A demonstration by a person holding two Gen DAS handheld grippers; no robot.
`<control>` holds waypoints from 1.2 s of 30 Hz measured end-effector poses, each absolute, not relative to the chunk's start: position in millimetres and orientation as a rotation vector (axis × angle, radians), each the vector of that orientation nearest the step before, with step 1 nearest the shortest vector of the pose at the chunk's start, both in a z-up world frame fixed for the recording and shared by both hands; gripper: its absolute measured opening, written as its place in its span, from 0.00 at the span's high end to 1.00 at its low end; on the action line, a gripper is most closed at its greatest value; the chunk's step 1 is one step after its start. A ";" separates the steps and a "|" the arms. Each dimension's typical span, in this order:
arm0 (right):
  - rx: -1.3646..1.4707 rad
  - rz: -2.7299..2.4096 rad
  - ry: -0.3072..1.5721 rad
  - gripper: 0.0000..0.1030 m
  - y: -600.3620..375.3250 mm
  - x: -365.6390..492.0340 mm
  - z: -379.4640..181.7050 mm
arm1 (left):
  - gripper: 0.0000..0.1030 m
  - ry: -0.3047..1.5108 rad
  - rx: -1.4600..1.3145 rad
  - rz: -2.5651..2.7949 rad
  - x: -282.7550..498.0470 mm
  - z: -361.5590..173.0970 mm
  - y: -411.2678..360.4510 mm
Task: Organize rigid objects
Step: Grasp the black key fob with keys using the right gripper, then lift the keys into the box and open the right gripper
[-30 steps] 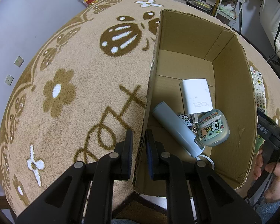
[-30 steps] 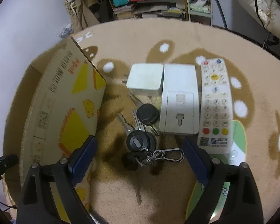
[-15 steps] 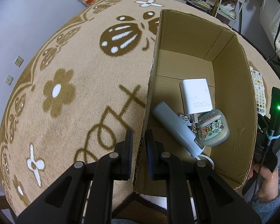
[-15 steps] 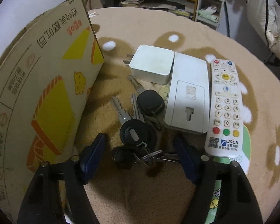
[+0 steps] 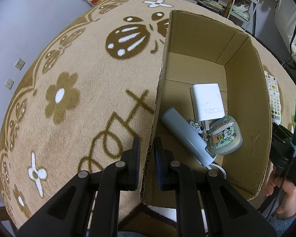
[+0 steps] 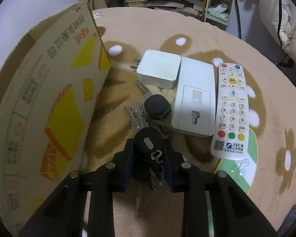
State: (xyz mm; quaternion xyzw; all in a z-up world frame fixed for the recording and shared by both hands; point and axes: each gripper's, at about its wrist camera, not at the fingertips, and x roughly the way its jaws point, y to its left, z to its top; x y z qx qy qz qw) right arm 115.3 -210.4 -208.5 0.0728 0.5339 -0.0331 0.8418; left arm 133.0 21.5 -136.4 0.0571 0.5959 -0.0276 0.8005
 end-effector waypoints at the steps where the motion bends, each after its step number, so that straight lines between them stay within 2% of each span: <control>1: 0.170 -0.063 1.130 0.70 -210.4 114.5 -205.2 | 0.87 1.278 0.122 -0.059 132.9 -136.4 21.4; 11: 0.288 0.006 1.057 0.70 -212.0 91.6 -166.7 | 0.87 1.277 0.121 -0.059 132.3 -135.2 20.4; 36: 0.301 0.126 0.750 0.70 -194.2 80.1 -65.6 | 0.88 1.277 0.118 -0.061 132.9 -133.9 21.1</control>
